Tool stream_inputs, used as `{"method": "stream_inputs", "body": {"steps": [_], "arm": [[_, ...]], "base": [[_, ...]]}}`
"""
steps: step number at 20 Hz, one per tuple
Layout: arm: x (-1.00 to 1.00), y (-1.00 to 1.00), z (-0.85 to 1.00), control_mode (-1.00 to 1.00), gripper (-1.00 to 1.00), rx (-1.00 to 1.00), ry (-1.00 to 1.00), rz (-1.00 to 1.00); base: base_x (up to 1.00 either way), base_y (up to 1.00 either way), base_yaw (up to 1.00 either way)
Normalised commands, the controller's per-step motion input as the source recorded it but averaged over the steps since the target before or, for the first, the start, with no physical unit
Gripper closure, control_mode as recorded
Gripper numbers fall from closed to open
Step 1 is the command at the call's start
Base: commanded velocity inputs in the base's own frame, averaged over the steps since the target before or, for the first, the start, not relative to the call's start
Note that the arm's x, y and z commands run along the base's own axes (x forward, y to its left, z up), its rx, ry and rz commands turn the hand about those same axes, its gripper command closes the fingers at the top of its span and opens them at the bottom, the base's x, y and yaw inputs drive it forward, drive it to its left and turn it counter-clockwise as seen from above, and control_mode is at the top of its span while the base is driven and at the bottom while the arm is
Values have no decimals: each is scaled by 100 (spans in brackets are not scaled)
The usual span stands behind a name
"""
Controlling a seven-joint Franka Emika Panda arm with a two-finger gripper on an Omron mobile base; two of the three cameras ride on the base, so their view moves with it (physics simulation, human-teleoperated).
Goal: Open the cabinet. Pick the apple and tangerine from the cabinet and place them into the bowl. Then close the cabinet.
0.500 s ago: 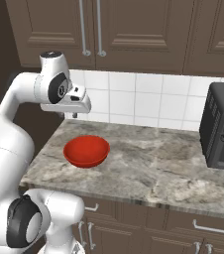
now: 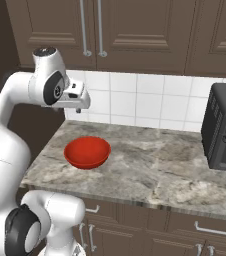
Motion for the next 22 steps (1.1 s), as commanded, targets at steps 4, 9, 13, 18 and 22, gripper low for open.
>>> {"method": "stream_inputs", "body": {"steps": [4, 9, 13, 18, 22], "arm": [[-42, 0, 46, -100, -100, 0, -37, 0], [-49, 0, 42, -100, -100, 0, -41, 0], [-52, 0, 42, -100, -100, 0, -40, 0], [-53, 0, 37, -100, -100, 0, -40, 0], [-48, 0, 30, -100, -100, 0, -37, 0]], "base": [[0, 0, 0], [0, 0, 0], [0, 0, 0], [0, 0, 0], [0, 0, 0]]}}
